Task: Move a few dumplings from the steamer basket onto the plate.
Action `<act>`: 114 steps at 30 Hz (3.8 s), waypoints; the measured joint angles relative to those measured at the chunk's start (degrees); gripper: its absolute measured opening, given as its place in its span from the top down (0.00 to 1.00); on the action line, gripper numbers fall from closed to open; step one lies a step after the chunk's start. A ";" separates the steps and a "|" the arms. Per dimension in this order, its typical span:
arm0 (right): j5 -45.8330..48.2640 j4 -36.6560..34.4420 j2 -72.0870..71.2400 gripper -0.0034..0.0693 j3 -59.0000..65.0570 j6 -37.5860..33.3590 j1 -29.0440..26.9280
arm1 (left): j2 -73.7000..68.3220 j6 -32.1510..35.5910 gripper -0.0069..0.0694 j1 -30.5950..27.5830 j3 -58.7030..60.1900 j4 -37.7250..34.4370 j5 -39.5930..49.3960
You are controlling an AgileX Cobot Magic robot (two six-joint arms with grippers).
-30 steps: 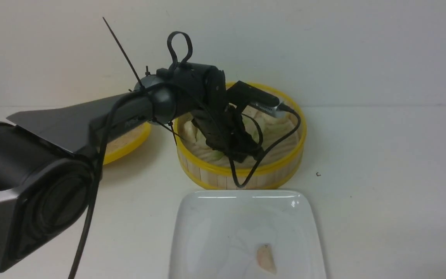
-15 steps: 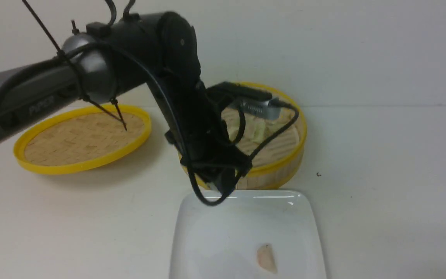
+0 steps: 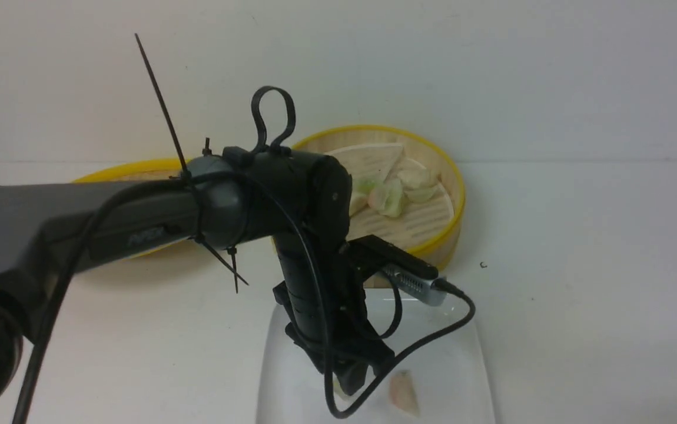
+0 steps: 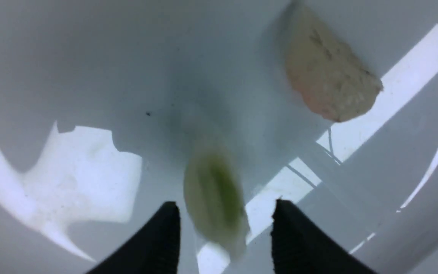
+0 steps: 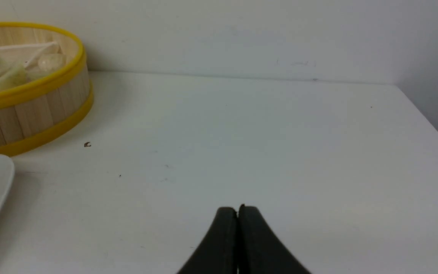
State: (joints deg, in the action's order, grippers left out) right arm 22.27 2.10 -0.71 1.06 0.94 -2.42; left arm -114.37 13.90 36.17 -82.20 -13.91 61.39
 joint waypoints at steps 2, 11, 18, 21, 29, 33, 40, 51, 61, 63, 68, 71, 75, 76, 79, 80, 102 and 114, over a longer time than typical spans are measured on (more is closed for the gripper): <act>0.00 0.00 0.00 0.97 0.00 0.00 0.00 | 0.00 -0.04 0.35 0.00 -2.99 0.60 1.98; 0.00 0.00 0.00 0.97 0.00 0.00 0.00 | 0.00 -12.35 0.43 -1.10 -20.40 17.81 0.62; 0.00 0.00 0.00 0.97 0.00 0.00 0.00 | -3.86 -19.69 0.69 -5.75 -22.09 21.28 -10.47; 0.00 0.00 0.00 0.97 0.00 0.00 0.00 | -6.87 -17.48 0.66 -6.71 -22.09 21.33 -12.69; 0.00 0.00 0.00 0.97 0.00 0.00 0.00 | -12.37 -15.59 0.39 -6.84 -22.09 21.34 -14.95; 0.00 0.00 0.00 0.97 0.00 0.00 0.00 | -14.75 -15.53 0.32 -6.95 -22.15 21.69 -16.96; 0.00 0.00 0.00 0.97 0.00 0.00 0.00 | -15.08 -15.53 0.68 -7.05 -23.00 20.52 -15.31; 0.00 0.00 0.00 0.97 0.00 0.00 0.00 | -16.13 -13.90 0.78 -7.05 -30.75 18.50 -5.57; 0.00 0.00 0.00 0.97 0.00 0.00 0.00 | -14.44 -11.52 0.78 -7.05 -39.83 10.53 8.09; 0.00 0.00 0.00 0.97 0.00 0.00 0.00 | -12.26 -10.35 0.78 -6.98 -39.56 7.73 8.86; 0.00 0.00 0.00 0.97 0.00 0.00 0.00 | -3.82 -10.00 0.78 -5.68 -32.07 4.59 8.96; 0.00 0.00 0.00 0.97 0.00 0.00 0.00 | -0.16 -10.65 0.78 -4.53 -26.35 4.27 8.96; 0.00 0.00 0.00 0.97 0.00 0.00 0.00 | 1.65 -11.61 0.78 -1.51 -14.82 1.90 8.49; 0.00 0.00 0.00 0.97 0.00 0.00 0.00 | 0.90 -11.61 0.78 -0.68 -13.14 1.50 7.74; 0.00 0.00 0.00 0.97 0.00 0.00 0.00 | -1.21 -11.51 0.78 0.06 -11.62 1.11 6.02; 0.00 0.00 0.00 0.97 0.00 0.00 0.00 | -2.08 -11.51 0.77 0.15 -11.56 1.11 5.67; 0.00 0.00 0.00 0.97 0.00 0.00 0.00 | 11.05 -14.71 0.90 0.15 -14.74 0.69 4.96; 0.00 0.00 0.00 0.97 0.00 0.00 0.00 | 51.01 -13.57 0.92 0.15 18.68 0.21 -27.35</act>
State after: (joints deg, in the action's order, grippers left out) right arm 22.27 2.10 -0.71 1.06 0.94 -2.42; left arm -63.36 0.34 36.31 -63.52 -13.70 34.04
